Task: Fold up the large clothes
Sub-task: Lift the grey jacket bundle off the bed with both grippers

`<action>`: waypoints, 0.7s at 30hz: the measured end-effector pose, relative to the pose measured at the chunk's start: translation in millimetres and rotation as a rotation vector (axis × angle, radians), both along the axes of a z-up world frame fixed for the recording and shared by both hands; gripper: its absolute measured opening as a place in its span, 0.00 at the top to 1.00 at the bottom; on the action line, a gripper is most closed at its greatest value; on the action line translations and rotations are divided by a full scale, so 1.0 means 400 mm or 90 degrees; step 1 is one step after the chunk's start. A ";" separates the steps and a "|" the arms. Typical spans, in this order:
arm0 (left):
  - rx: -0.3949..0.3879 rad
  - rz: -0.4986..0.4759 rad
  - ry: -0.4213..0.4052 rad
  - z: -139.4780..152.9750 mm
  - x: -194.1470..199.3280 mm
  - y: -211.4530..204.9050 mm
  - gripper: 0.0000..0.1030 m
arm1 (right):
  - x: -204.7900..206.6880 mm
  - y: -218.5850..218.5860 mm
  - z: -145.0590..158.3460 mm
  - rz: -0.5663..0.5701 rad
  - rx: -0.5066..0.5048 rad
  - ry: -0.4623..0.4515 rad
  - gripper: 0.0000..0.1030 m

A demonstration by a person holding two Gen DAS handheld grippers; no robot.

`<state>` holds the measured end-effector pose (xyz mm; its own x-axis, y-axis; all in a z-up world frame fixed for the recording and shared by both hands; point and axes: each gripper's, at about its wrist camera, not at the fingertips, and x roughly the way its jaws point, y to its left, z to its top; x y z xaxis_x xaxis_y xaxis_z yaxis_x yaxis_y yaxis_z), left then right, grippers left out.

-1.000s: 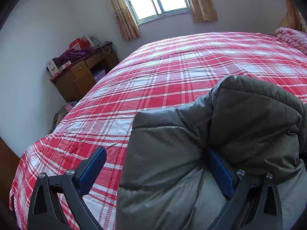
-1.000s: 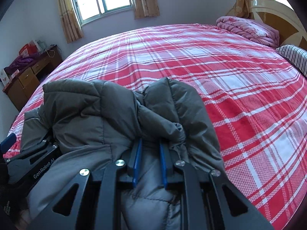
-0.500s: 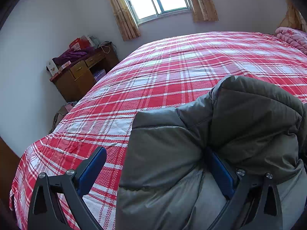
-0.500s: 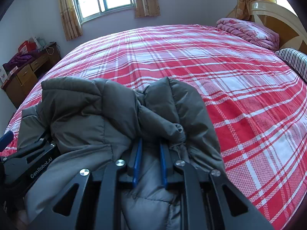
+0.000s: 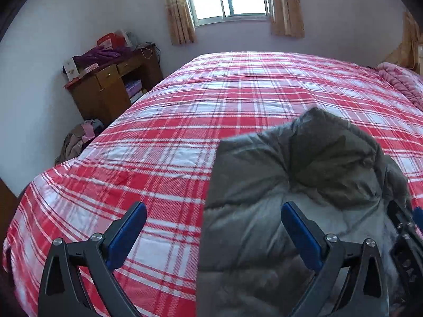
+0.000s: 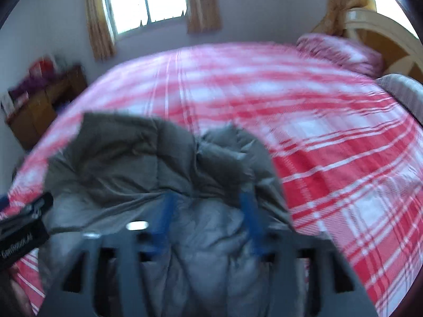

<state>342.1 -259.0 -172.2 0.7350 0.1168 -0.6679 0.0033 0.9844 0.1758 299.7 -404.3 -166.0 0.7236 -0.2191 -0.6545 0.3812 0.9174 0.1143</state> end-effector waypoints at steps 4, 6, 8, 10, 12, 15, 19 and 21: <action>0.011 0.009 0.009 -0.059 0.012 -0.004 0.01 | -0.021 0.007 -0.035 0.010 0.015 -0.002 0.33; 0.008 0.017 -0.005 -0.066 0.006 -0.005 0.01 | -0.029 0.001 -0.047 0.015 0.019 -0.015 0.33; 0.013 0.025 -0.007 -0.077 0.010 -0.008 0.01 | -0.028 0.002 -0.057 0.024 0.014 -0.015 0.33; 0.019 0.028 -0.004 -0.085 0.016 -0.012 0.01 | -0.016 0.004 -0.061 0.028 0.016 -0.008 0.33; 0.029 0.030 -0.001 -0.091 0.020 -0.018 0.01 | -0.009 0.000 -0.070 0.030 0.023 -0.001 0.33; 0.047 0.032 0.002 -0.097 0.023 -0.031 0.01 | 0.000 -0.007 -0.079 0.033 0.034 0.007 0.33; 0.046 0.031 0.014 -0.105 0.030 -0.032 0.01 | 0.013 0.000 -0.085 0.035 0.029 0.027 0.33; 0.044 0.030 0.016 -0.109 0.033 -0.027 0.01 | 0.018 0.002 -0.087 0.035 0.029 0.033 0.33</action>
